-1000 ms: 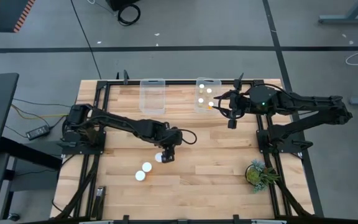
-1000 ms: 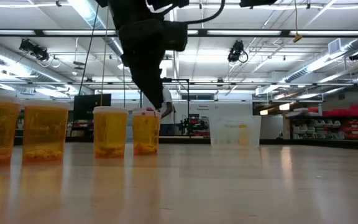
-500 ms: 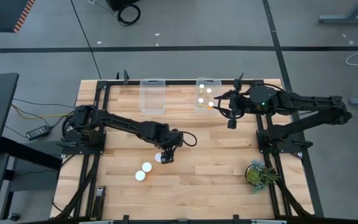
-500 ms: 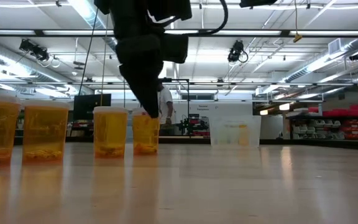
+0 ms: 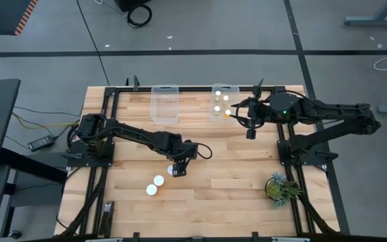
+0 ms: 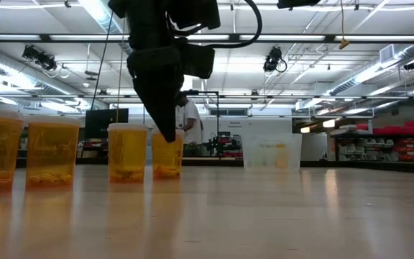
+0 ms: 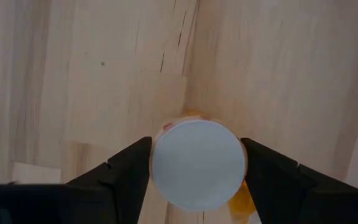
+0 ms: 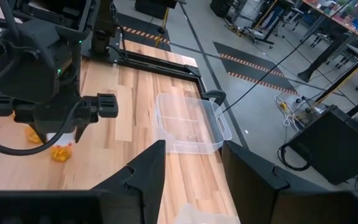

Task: Pick and place medicine bottles into bin by pill shape (circle, oval)
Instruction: Put the top big orange pill bottle into the left transparent bin

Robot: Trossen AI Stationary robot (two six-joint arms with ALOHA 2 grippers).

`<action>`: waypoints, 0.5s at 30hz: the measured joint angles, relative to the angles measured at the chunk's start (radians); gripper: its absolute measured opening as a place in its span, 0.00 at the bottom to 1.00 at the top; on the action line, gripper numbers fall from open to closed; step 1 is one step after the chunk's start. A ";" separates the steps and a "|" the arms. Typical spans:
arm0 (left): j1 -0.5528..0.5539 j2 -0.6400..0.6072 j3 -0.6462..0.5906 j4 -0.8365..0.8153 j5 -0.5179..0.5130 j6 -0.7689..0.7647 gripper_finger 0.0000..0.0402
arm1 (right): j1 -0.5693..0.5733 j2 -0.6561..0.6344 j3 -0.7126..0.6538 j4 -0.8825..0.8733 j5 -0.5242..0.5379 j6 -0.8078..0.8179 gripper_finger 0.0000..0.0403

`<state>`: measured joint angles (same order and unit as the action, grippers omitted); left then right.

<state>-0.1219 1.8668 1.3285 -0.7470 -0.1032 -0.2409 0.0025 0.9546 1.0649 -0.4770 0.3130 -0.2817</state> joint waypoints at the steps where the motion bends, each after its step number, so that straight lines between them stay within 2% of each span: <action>1: 0.000 0.000 0.000 0.000 0.000 0.000 0.59 | 0.000 0.000 0.000 0.000 0.000 0.000 0.41; 6: 0.001 -0.001 0.000 0.000 0.001 0.002 0.55 | 0.000 0.000 0.000 0.000 0.000 0.000 0.41; 15: 0.001 -0.003 0.005 -0.030 0.001 0.039 0.57 | 0.000 0.000 0.000 0.000 0.000 0.000 0.41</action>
<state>-0.1207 1.8641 1.3332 -0.7765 -0.1024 -0.2017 0.0025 0.9546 1.0649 -0.4770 0.3130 -0.2817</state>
